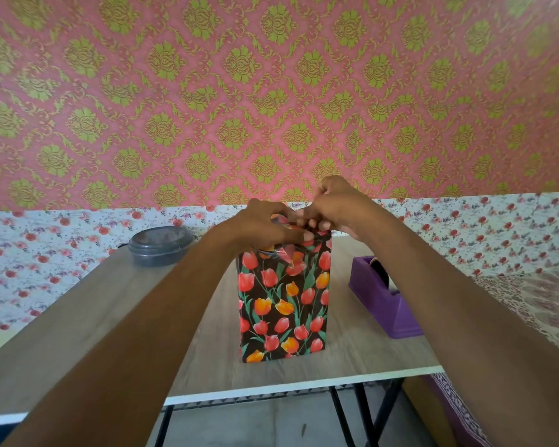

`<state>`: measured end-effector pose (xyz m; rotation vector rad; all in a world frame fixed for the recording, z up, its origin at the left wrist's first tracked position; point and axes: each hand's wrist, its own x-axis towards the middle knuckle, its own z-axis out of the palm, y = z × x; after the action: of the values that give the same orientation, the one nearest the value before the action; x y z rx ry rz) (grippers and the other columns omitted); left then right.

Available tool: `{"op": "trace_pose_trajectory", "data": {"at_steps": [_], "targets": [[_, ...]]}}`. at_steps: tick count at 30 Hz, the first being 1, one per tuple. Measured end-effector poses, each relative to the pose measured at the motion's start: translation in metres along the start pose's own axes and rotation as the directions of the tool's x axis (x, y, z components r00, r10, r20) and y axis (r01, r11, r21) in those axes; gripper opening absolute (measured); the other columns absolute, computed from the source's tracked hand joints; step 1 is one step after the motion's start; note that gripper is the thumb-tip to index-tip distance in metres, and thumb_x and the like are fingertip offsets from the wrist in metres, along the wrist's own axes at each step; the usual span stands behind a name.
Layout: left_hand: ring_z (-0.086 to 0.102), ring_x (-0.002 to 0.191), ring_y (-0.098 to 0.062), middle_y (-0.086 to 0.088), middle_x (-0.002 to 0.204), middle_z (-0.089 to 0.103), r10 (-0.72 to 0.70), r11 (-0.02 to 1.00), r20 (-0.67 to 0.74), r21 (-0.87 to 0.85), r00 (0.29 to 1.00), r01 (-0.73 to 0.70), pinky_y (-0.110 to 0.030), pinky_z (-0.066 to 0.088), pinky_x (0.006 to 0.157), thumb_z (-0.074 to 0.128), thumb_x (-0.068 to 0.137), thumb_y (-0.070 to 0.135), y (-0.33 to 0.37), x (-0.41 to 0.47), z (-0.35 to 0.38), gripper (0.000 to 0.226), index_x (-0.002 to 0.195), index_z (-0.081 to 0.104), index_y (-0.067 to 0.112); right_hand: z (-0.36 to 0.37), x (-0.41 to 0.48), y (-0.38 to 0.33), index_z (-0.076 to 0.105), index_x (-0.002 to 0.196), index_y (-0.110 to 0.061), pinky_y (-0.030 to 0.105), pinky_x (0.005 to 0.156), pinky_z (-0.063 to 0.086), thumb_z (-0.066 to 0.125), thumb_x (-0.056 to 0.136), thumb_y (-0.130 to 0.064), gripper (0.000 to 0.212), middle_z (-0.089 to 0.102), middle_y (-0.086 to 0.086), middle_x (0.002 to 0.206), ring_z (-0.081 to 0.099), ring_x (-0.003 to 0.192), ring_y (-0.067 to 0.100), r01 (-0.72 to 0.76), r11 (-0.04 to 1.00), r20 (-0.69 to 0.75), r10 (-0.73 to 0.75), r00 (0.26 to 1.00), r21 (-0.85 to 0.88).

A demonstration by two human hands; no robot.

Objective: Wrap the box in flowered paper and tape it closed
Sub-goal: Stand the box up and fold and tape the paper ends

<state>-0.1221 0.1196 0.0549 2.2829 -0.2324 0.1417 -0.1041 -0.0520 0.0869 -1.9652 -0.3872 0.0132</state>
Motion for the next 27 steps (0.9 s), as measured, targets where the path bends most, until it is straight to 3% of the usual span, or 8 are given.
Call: {"op": "trace_pose_trajectory", "data": {"at_steps": [4, 7, 11, 15, 18, 22, 27], "targets": [[0.058, 0.1, -0.015, 0.001, 0.122, 0.056, 0.005, 1.0, 0.019, 0.002, 1.0, -0.005, -0.025, 0.042, 0.08, 0.08, 0.078, 0.05, -0.001, 0.002, -0.002, 0.055, 0.125, 0.063, 0.027, 0.0, 0.005, -0.004, 0.048, 0.089, -0.004, 0.023, 0.041, 0.038, 0.064, 0.091, 0.011, 0.022, 0.07, 0.025, 0.083, 0.053, 0.045, 0.014, -0.039, 0.998, 0.018, 0.04, 0.999, -0.049], [0.056, 0.1, -0.013, 0.004, 0.119, 0.052, 0.013, 1.0, 0.012, 0.02, 1.0, -0.013, -0.02, 0.04, 0.075, 0.078, 0.081, 0.048, -0.002, 0.003, -0.001, 0.061, 0.134, 0.06, 0.022, -0.001, 0.012, -0.005, 0.052, 0.101, 0.001, 0.023, 0.039, 0.038, 0.068, 0.088, 0.01, 0.022, 0.069, 0.026, 0.086, 0.053, 0.042, 0.013, -0.066, 0.992, 0.041, 0.071, 0.997, -0.106], [0.063, 0.101, -0.012, 0.003, 0.116, 0.063, 0.009, 1.0, 0.032, -0.001, 0.999, -0.009, -0.019, 0.044, 0.071, 0.082, 0.076, 0.049, -0.005, 0.004, -0.002, 0.055, 0.123, 0.066, 0.023, -0.003, 0.019, -0.015, 0.065, 0.101, 0.014, 0.02, 0.036, 0.035, 0.074, 0.085, 0.005, 0.021, 0.067, 0.015, 0.062, 0.05, 0.036, 0.011, -0.131, 0.963, 0.086, 0.155, 0.984, -0.237], [0.066, 0.103, -0.017, -0.002, 0.114, 0.068, 0.01, 1.0, 0.018, -0.016, 1.0, -0.009, -0.026, 0.049, 0.082, 0.087, 0.068, 0.052, -0.007, 0.005, -0.001, 0.062, 0.12, 0.068, 0.023, 0.001, 0.024, -0.029, 0.063, 0.098, 0.01, 0.018, 0.035, 0.034, 0.072, 0.085, 0.007, 0.015, 0.064, 0.01, 0.053, 0.053, 0.039, 0.01, -0.176, 0.919, 0.172, 0.248, 0.953, -0.354], [0.067, 0.097, -0.014, 0.003, 0.106, 0.068, 0.011, 1.0, 0.012, -0.014, 1.0, -0.011, -0.022, 0.046, 0.075, 0.087, 0.068, 0.054, -0.006, 0.004, 0.0, 0.064, 0.121, 0.069, 0.023, 0.002, 0.03, -0.037, 0.066, 0.087, 0.006, 0.016, 0.036, 0.038, 0.072, 0.087, 0.007, 0.006, 0.066, 0.012, 0.06, 0.059, 0.044, 0.011, -0.204, 0.882, 0.207, 0.315, 0.926, -0.425], [0.067, 0.099, -0.011, 0.006, 0.108, 0.069, 0.009, 1.0, 0.012, -0.006, 1.0, -0.008, -0.02, 0.047, 0.073, 0.087, 0.066, 0.056, -0.006, 0.003, 0.001, 0.069, 0.123, 0.068, 0.023, 0.005, 0.035, -0.047, 0.065, 0.086, 0.005, 0.013, 0.037, 0.042, 0.069, 0.092, 0.003, 0.007, 0.068, 0.013, 0.059, 0.063, 0.043, 0.011, -0.215, 0.826, 0.201, 0.363, 0.91, -0.52], [0.069, 0.095, -0.016, 0.001, 0.109, 0.069, -0.014, 1.0, 0.002, 0.007, 1.0, 0.014, -0.029, 0.051, 0.078, 0.087, 0.065, 0.057, -0.005, 0.002, 0.0, 0.063, 0.118, 0.069, 0.028, 0.005, 0.043, -0.051, 0.066, 0.082, 0.0, 0.011, 0.036, 0.04, 0.078, 0.088, -0.009, 0.016, 0.068, 0.007, 0.058, 0.054, 0.036, 0.005, -0.204, 0.771, 0.153, 0.363, 0.919, -0.604]]}}
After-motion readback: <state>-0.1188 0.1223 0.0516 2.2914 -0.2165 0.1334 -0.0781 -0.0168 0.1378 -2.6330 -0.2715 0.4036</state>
